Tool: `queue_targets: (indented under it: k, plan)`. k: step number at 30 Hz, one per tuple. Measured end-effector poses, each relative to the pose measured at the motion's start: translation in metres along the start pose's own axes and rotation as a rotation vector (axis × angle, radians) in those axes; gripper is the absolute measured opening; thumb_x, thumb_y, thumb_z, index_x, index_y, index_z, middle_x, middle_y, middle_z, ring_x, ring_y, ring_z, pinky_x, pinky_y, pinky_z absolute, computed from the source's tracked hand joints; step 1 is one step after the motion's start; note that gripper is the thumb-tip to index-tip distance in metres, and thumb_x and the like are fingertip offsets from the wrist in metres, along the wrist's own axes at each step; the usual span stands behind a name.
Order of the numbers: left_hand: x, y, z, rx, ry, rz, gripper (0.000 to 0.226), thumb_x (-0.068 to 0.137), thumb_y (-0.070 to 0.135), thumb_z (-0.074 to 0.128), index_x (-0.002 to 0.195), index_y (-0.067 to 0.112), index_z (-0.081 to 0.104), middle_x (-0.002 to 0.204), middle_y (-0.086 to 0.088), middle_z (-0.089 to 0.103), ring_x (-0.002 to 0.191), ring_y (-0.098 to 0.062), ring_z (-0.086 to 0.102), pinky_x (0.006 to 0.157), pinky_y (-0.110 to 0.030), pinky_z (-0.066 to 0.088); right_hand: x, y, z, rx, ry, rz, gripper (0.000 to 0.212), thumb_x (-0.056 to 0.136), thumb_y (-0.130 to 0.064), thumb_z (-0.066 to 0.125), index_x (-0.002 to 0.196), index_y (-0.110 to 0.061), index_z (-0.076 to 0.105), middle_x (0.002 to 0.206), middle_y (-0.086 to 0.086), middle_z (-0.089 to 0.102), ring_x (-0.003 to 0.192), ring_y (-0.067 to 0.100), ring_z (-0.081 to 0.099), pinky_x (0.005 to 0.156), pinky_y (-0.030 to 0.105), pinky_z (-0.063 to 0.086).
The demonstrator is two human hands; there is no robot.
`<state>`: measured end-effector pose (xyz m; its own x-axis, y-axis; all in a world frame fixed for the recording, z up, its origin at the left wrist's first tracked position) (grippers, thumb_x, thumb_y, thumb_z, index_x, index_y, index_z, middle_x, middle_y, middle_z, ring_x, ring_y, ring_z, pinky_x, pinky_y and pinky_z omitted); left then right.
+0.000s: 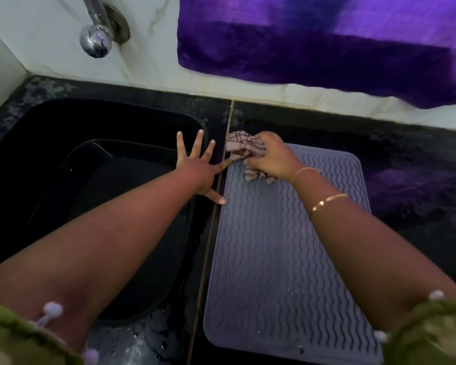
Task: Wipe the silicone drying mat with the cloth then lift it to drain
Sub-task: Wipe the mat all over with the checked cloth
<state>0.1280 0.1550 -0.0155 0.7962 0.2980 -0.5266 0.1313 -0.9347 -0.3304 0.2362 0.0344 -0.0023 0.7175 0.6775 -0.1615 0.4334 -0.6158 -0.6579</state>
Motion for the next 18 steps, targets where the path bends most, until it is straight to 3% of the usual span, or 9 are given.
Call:
queue_targets:
  k: [2, 4, 7, 10, 14, 18]
  plan:
    - [-0.001, 0.001, -0.001, 0.033, 0.000, -0.009, 0.111, 0.063, 0.090, 0.040, 0.148, 0.041, -0.011, 0.156, -0.009, -0.027, 0.132, -0.042, -0.040, 0.097, -0.073, -0.019, 0.006, -0.003, 0.013, -0.223, -0.023, -0.003, 0.059, 0.073, -0.034, 0.072, 0.122, -0.017, 0.044, 0.130, 0.007, 0.045, 0.116, 0.027, 0.049, 0.098, 0.045, 0.040]
    - [-0.002, 0.001, -0.001, 0.038, 0.004, -0.018, 0.112, 0.061, 0.090, 0.040, 0.150, 0.038, -0.005, 0.156, -0.009, -0.025, 0.132, -0.042, -0.040, 0.096, -0.073, -0.020, -0.003, -0.007, 0.020, -0.384, 0.081, -0.010, 0.055, 0.075, -0.034, 0.065, 0.123, -0.019, 0.043, 0.130, 0.007, 0.047, 0.118, 0.031, 0.047, 0.097, 0.048, 0.037]
    - [-0.001, 0.000, -0.001, 0.041, 0.008, -0.036, 0.116, 0.060, 0.090, 0.042, 0.151, 0.036, -0.004, 0.156, -0.007, -0.026, 0.132, -0.041, -0.041, 0.096, -0.072, -0.021, -0.035, -0.012, 0.028, -0.424, 0.162, -0.072, 0.042, 0.077, -0.029, 0.061, 0.116, -0.019, 0.047, 0.125, 0.006, 0.051, 0.113, 0.032, 0.048, 0.090, 0.046, 0.039]
    - [0.000, 0.001, 0.000, 0.020, 0.020, -0.033, 0.112, 0.066, 0.085, 0.047, 0.146, 0.043, -0.017, 0.156, -0.007, -0.027, 0.132, -0.041, -0.040, 0.096, -0.073, -0.020, -0.073, -0.016, 0.042, -0.418, 0.135, -0.169, 0.034, 0.075, -0.029, 0.058, 0.106, -0.020, 0.049, 0.116, 0.001, 0.055, 0.104, 0.029, 0.051, 0.082, 0.041, 0.037]
    - [0.002, 0.001, 0.000, 0.046, 0.063, -0.039, 0.100, 0.079, 0.073, 0.048, 0.142, 0.046, -0.025, 0.157, -0.008, -0.024, 0.134, -0.043, -0.036, 0.099, -0.075, -0.017, -0.115, -0.026, 0.045, -0.279, 0.060, -0.249, 0.033, 0.072, -0.034, 0.056, 0.101, -0.019, 0.058, 0.103, -0.001, 0.064, 0.092, 0.025, 0.059, 0.078, 0.039, 0.047]
    - [0.000, 0.004, -0.001, 0.030, 0.097, -0.021, 0.100, 0.078, 0.073, 0.050, 0.145, 0.044, -0.019, 0.158, -0.007, -0.022, 0.135, -0.042, -0.035, 0.101, -0.074, -0.015, -0.104, -0.021, 0.015, 0.156, -0.090, -0.009, 0.015, 0.084, -0.027, 0.063, 0.094, -0.016, 0.063, 0.086, 0.003, 0.067, 0.073, 0.014, 0.062, 0.068, 0.033, 0.056]
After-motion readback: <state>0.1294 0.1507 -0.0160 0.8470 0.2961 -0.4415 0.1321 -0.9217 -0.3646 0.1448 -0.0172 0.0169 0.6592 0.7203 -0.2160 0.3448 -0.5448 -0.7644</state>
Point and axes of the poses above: each hand's wrist, its own x-axis towards the middle knuckle, its own z-axis out of the palm, y = z × x, the point moved 6 cm from there along x, towards the middle knuckle
